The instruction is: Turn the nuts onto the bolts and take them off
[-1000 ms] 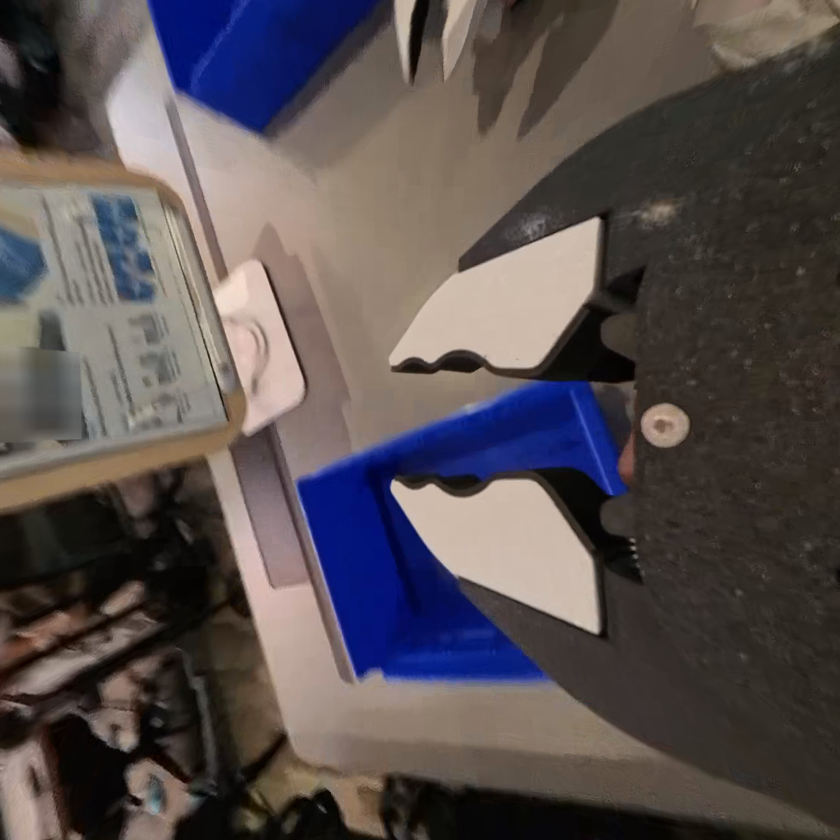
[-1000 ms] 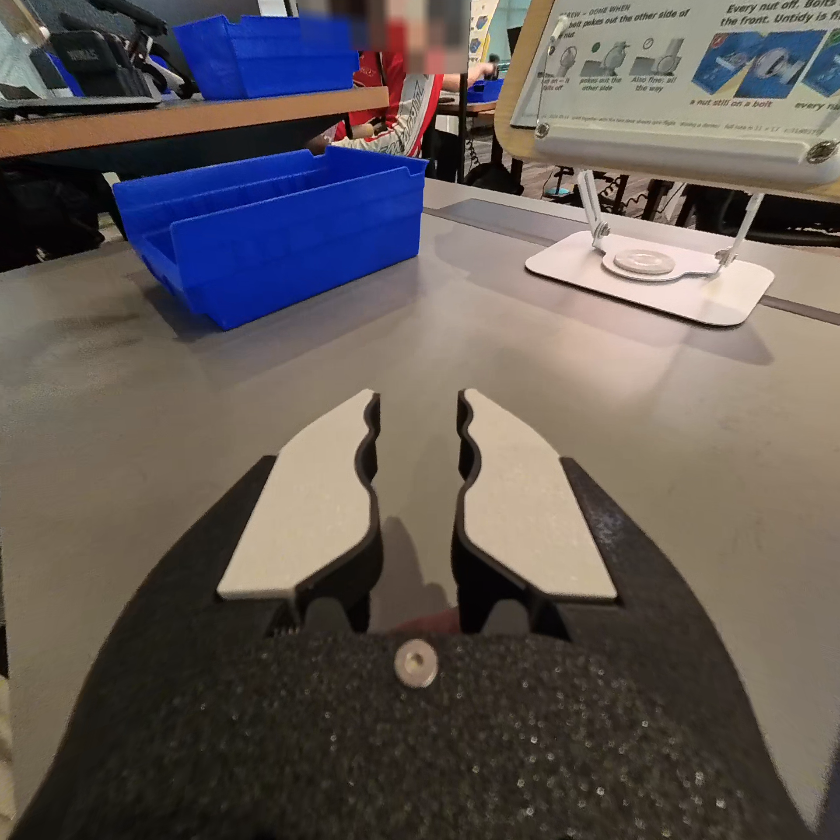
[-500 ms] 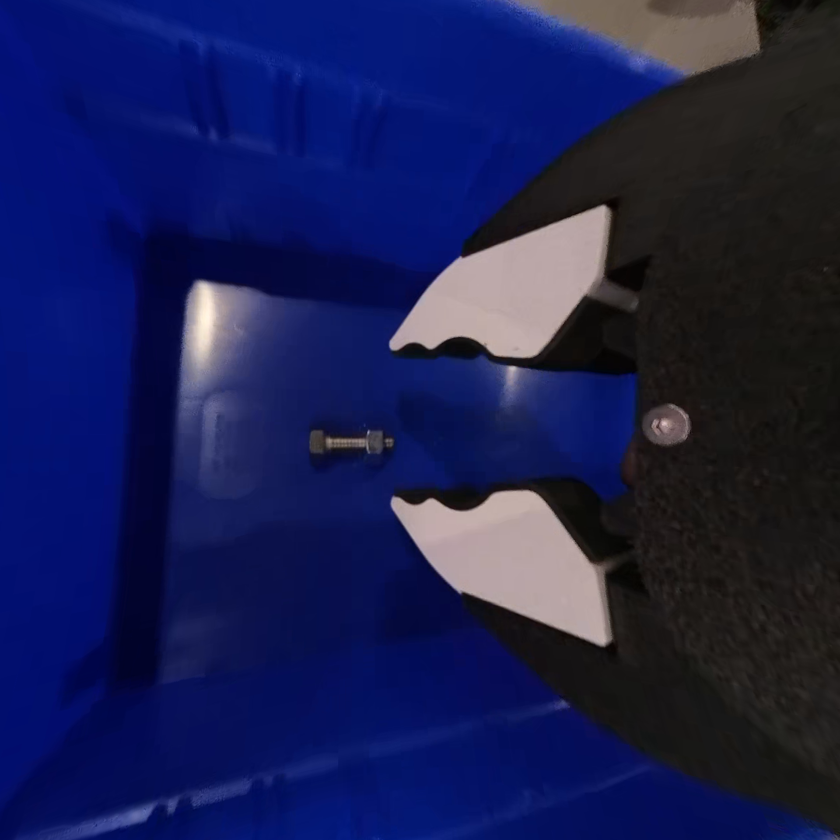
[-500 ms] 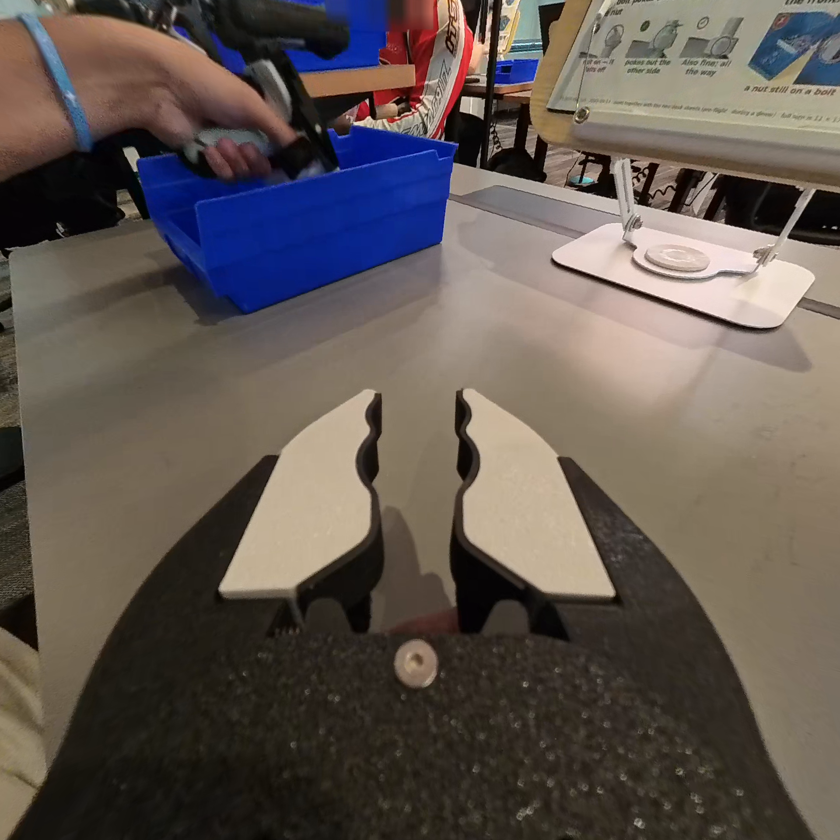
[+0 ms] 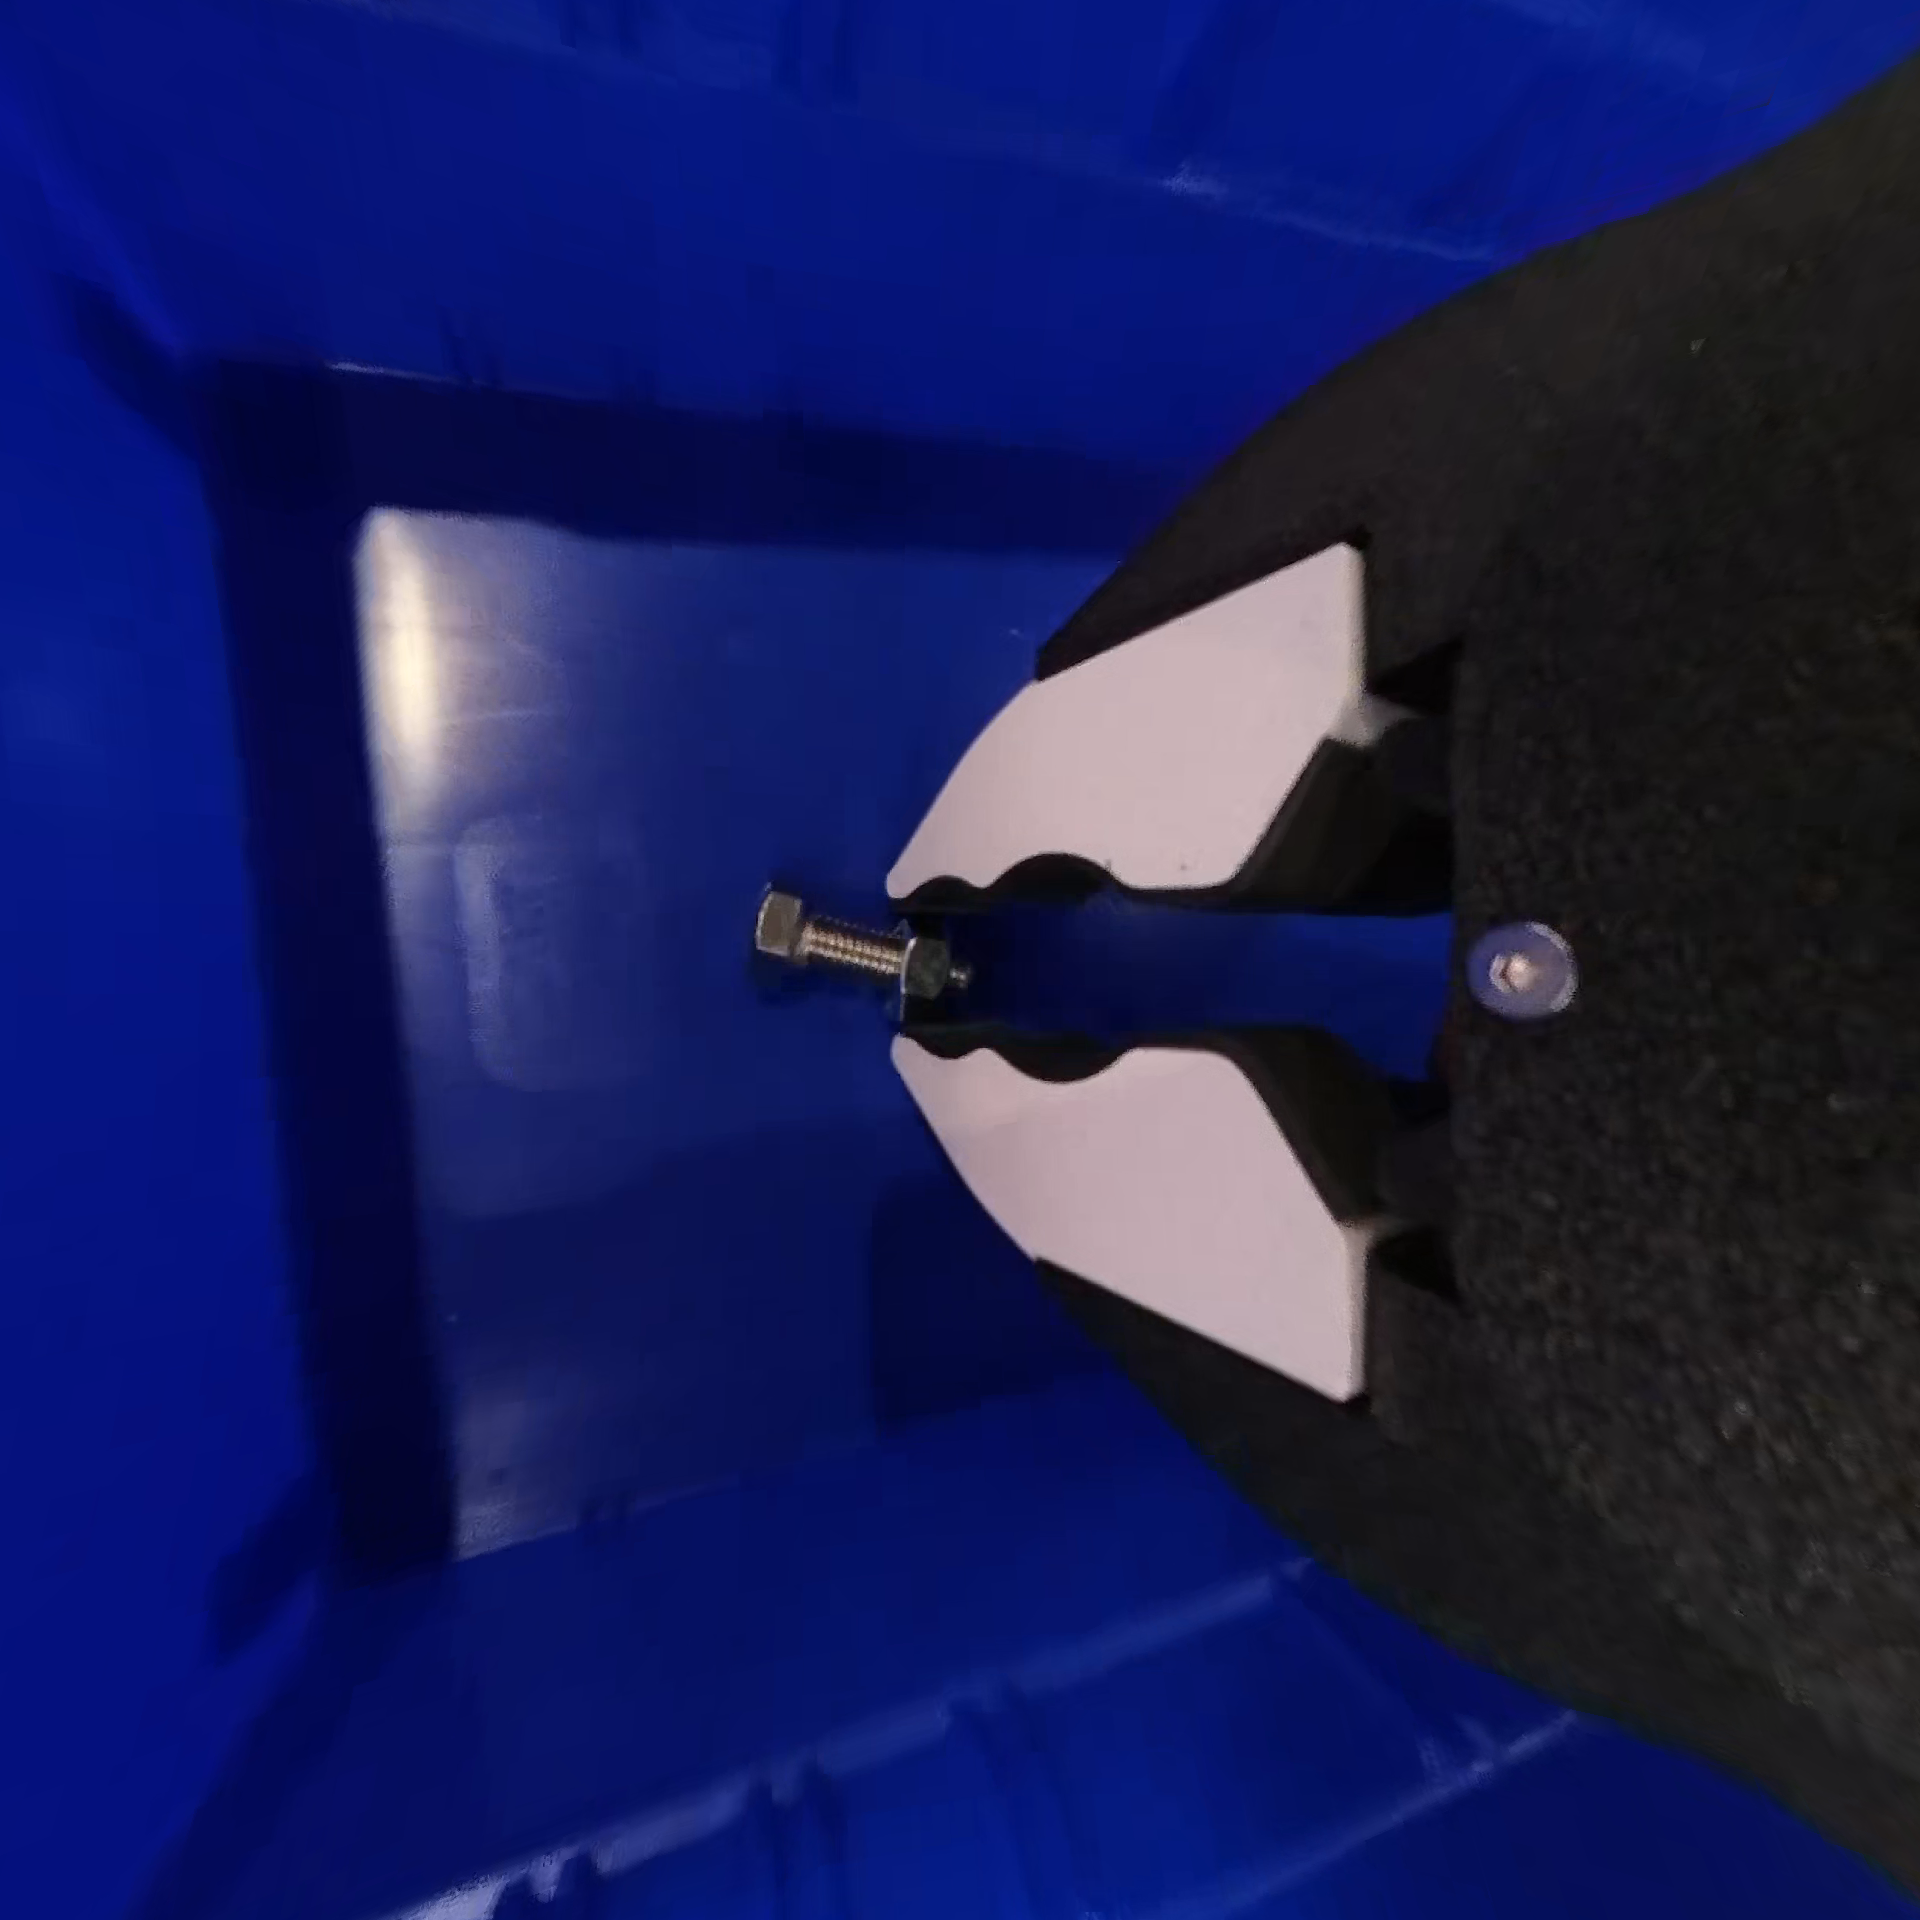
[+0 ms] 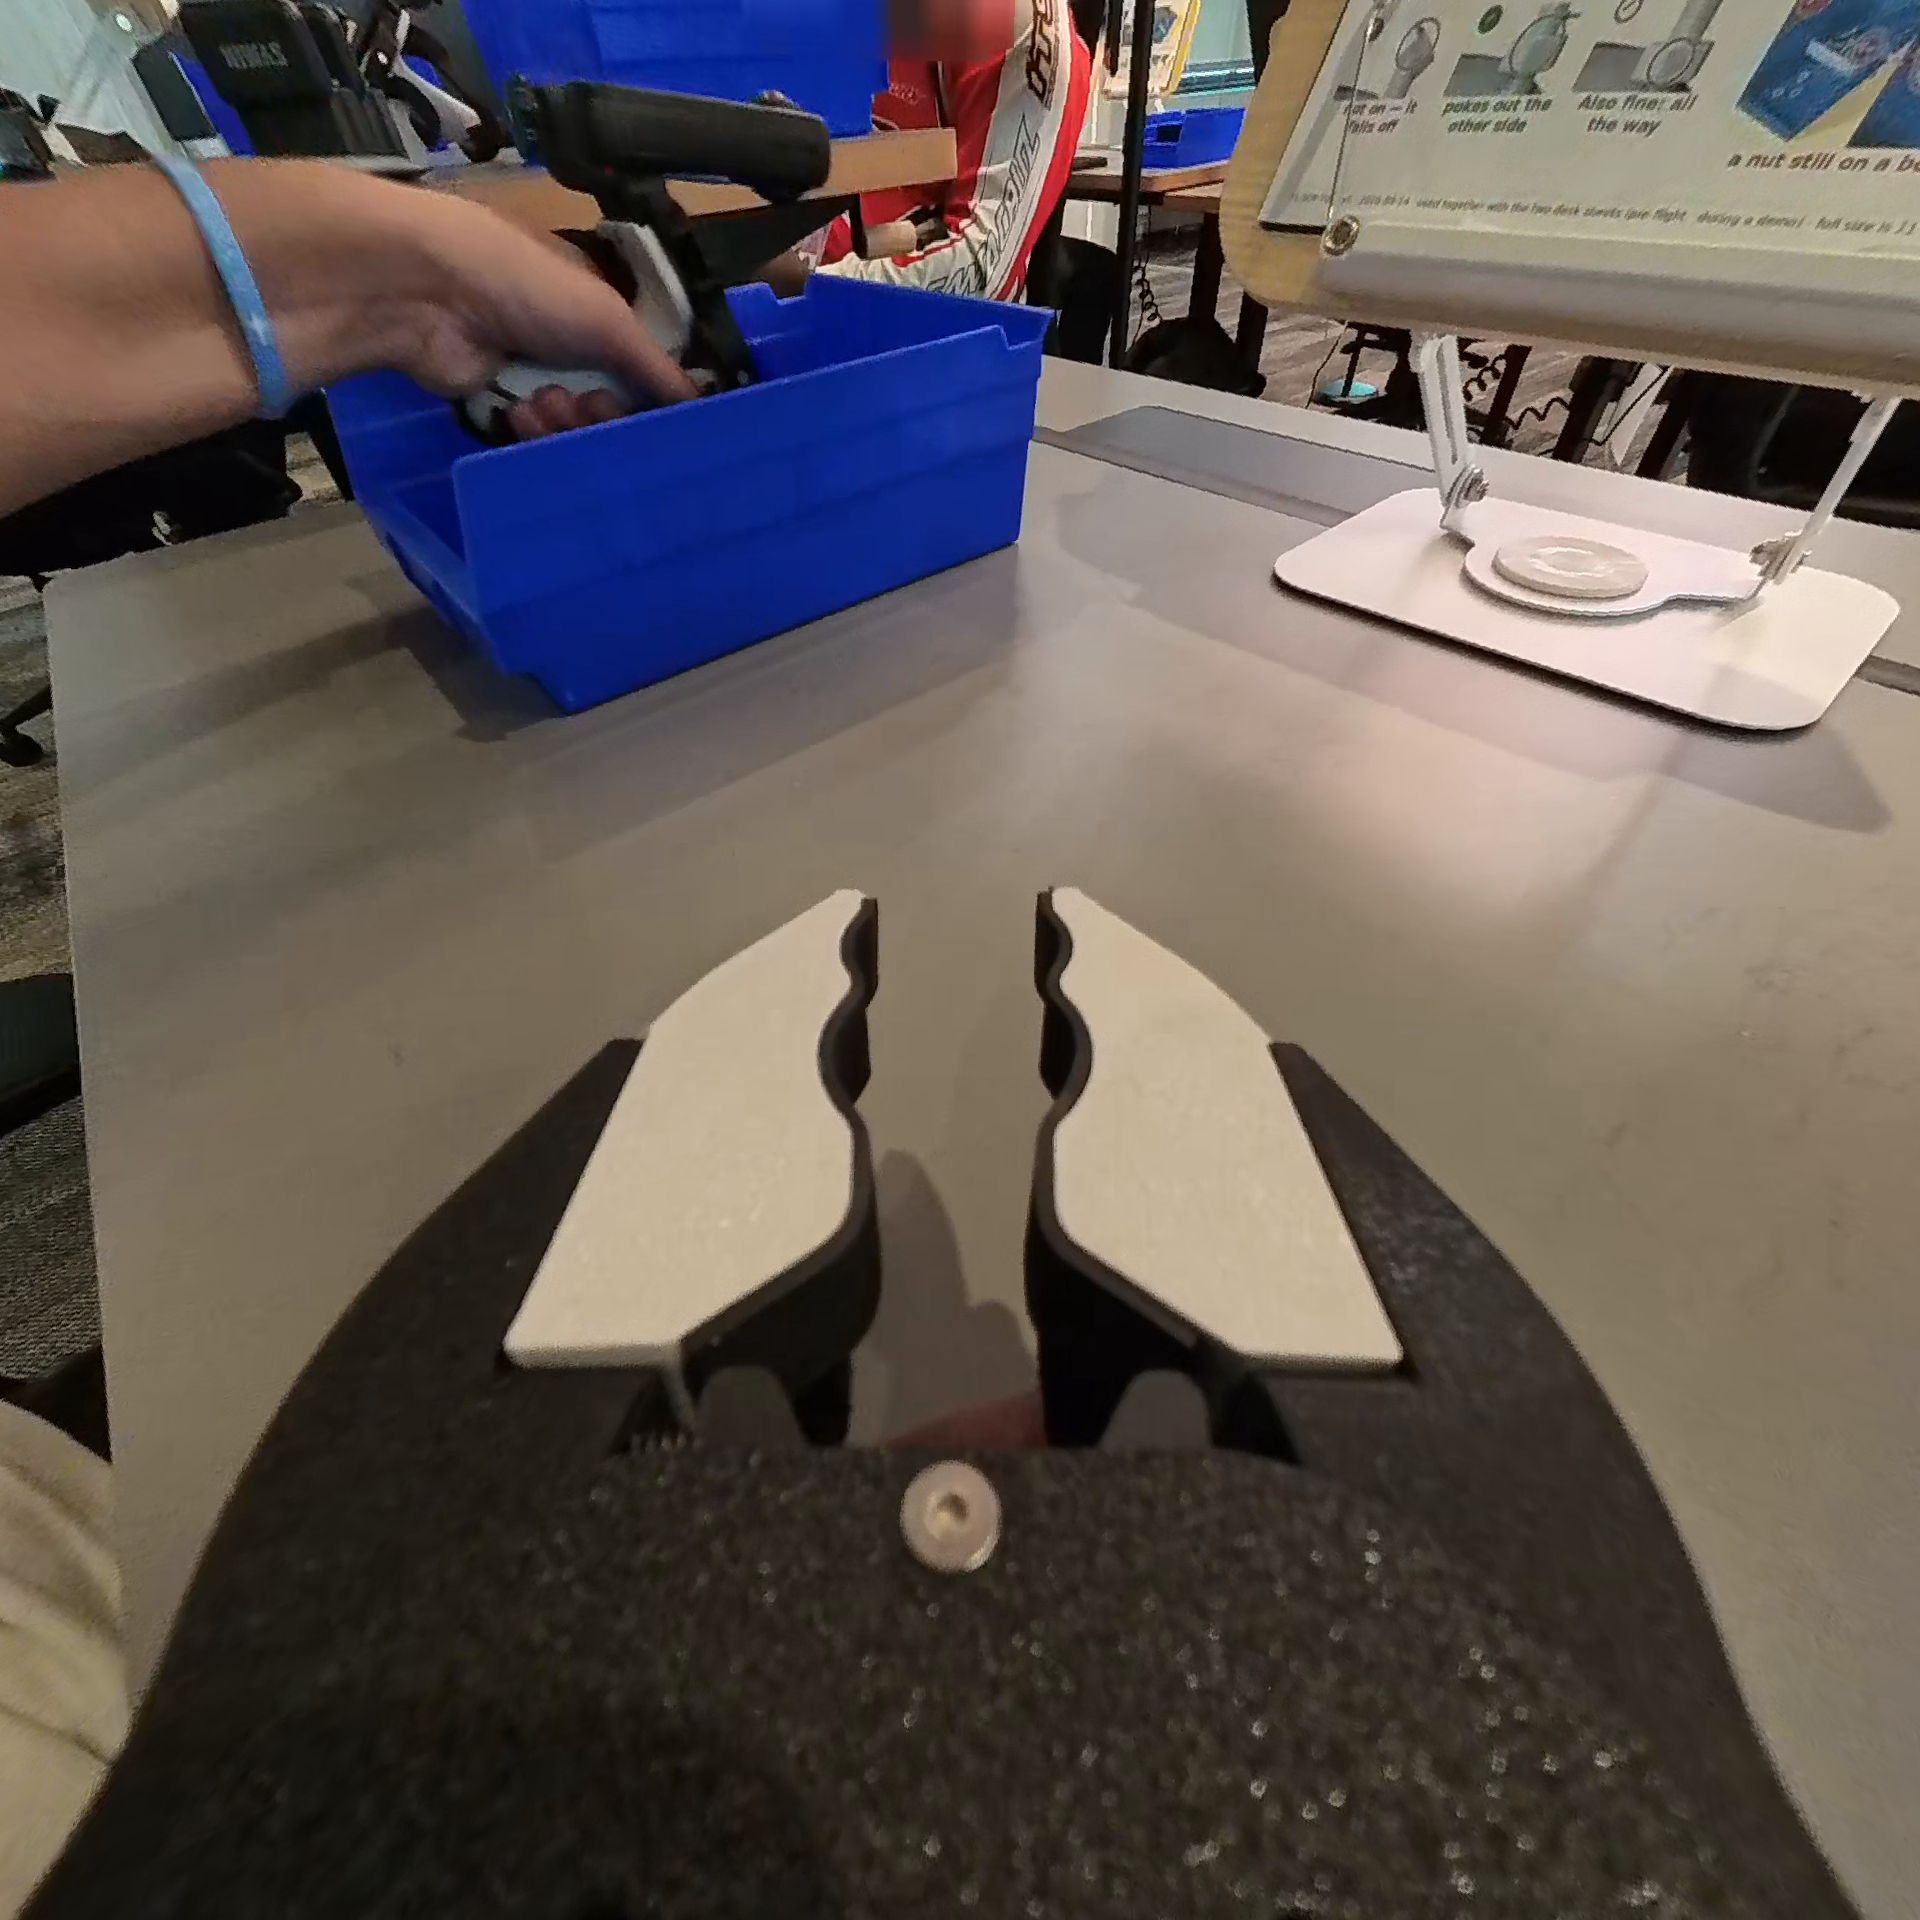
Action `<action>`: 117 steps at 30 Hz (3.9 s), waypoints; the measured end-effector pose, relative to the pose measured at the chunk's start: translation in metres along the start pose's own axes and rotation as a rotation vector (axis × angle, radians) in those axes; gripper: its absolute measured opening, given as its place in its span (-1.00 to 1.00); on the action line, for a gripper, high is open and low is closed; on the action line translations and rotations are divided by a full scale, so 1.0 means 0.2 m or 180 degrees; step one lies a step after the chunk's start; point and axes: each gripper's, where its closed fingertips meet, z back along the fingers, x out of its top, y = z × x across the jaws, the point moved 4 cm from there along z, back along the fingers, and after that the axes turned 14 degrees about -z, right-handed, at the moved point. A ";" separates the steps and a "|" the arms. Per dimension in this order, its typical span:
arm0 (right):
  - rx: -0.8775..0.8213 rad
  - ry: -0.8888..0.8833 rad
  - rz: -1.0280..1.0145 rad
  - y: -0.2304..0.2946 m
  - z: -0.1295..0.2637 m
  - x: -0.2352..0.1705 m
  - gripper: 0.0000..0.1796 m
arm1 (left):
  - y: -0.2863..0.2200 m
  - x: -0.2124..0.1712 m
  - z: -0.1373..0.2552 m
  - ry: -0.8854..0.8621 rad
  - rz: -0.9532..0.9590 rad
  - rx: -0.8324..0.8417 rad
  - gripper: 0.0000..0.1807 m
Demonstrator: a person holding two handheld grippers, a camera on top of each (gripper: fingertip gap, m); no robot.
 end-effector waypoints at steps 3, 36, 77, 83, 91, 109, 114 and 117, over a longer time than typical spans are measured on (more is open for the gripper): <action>-0.0002 0.0026 0.0028 0.00 0.01 0.00 -0.69 | -0.03 -0.03 0.06 -0.0190 -0.0375 -0.0125 -0.78; 0.1485 -0.0372 0.0263 0.23 -0.04 0.23 -0.63 | -1.64 -0.19 0.77 -0.1946 -0.3806 -0.2166 -0.79; 0.2131 -0.0276 -0.0581 0.21 -0.01 0.22 -0.80 | -1.68 -0.29 0.69 -0.3047 -0.2897 -0.3523 -0.57; 0.2048 -0.0113 -0.0586 0.20 -0.04 0.19 -0.80 | -1.64 -0.26 0.72 -0.3262 -0.2774 -0.3453 -0.56; 0.2154 -0.0148 -0.0700 0.21 -0.03 0.20 -0.80 | -1.66 -0.29 0.70 -0.3140 -0.2896 -0.3493 -0.56; 0.2176 -0.0187 -0.0874 0.19 -0.03 0.22 -0.80 | -1.66 -0.29 0.64 -0.3107 -0.3068 -0.3117 -0.57; 0.2114 -0.0147 -0.0887 0.18 -0.04 0.20 -0.80 | -1.63 -0.26 0.73 -0.3501 -0.2872 -0.3174 -0.59; 0.2138 -0.0129 -0.0892 0.19 -0.04 0.20 -0.80 | -1.64 -0.27 0.73 -0.3493 -0.2933 -0.3220 -0.58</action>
